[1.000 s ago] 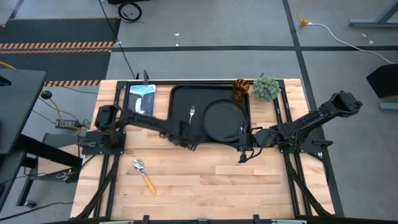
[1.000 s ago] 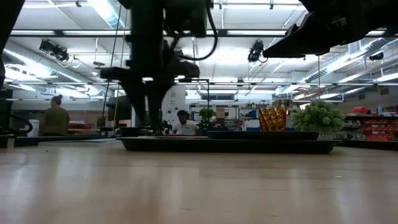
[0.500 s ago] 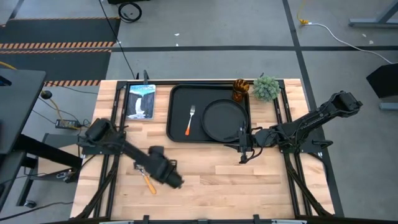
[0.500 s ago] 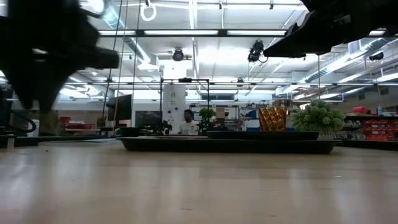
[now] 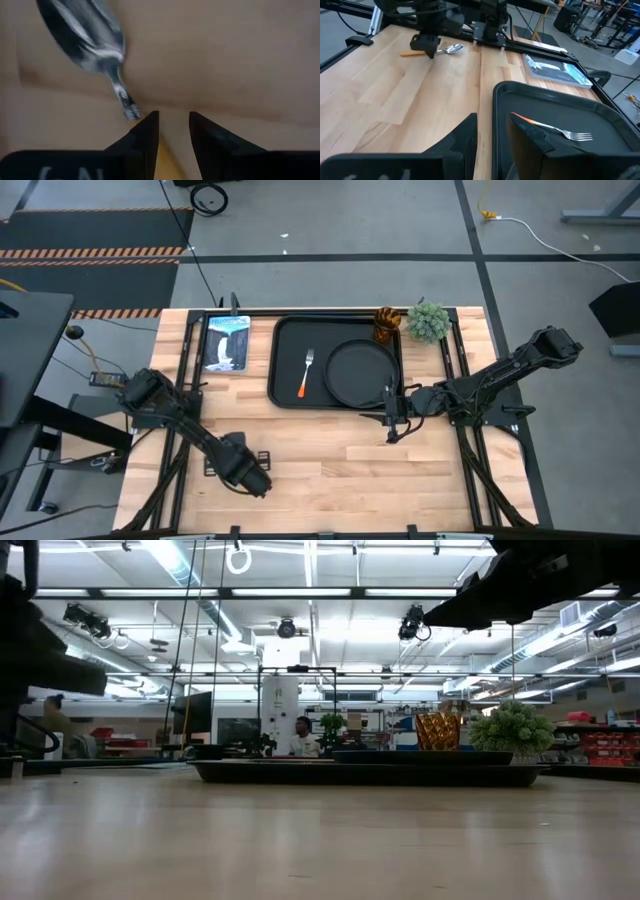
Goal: Pick and place plate/cup/fork/spoon on tray
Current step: Put the yellow spoon on the black serving tray to the left of the orange fork
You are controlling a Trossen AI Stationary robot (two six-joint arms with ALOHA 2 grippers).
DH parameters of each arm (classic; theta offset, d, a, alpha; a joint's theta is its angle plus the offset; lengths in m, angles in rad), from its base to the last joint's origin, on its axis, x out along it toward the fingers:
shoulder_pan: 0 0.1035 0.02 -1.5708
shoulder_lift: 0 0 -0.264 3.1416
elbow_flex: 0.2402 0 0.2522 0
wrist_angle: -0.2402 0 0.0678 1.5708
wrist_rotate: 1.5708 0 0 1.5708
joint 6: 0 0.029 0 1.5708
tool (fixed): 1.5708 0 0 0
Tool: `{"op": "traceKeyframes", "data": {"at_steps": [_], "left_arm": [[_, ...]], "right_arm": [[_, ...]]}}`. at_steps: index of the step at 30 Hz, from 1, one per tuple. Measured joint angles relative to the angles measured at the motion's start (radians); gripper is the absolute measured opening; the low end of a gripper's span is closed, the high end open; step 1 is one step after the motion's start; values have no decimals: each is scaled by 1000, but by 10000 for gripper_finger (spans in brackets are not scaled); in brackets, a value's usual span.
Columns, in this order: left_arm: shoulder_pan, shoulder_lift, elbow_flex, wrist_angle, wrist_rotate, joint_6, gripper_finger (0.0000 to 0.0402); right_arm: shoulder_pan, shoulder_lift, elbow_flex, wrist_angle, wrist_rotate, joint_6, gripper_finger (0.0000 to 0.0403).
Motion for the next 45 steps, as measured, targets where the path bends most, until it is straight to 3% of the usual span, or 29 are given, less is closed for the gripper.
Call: {"op": "traceKeyframes", "data": {"at_steps": [4,9,20,27,38,45], "left_arm": [[-10,0,-6,21,96,-12,116],[-24,0,37,-23,13,-6,116],[-67,0,72,-122,109,-34,116],[-78,-15,-1,-105,118,-36,116],[-83,-111,-196,115,92,-32,115],[-80,-129,-206,132,81,-31,57]], "right_arm": [[0,0,0,0,0,1,112],[0,0,0,14,0,-1,112],[0,0,0,14,-3,-2,112],[1,0,0,14,-26,0,112],[1,0,0,15,-28,1,112],[1,0,0,15,-28,1,112]]}}
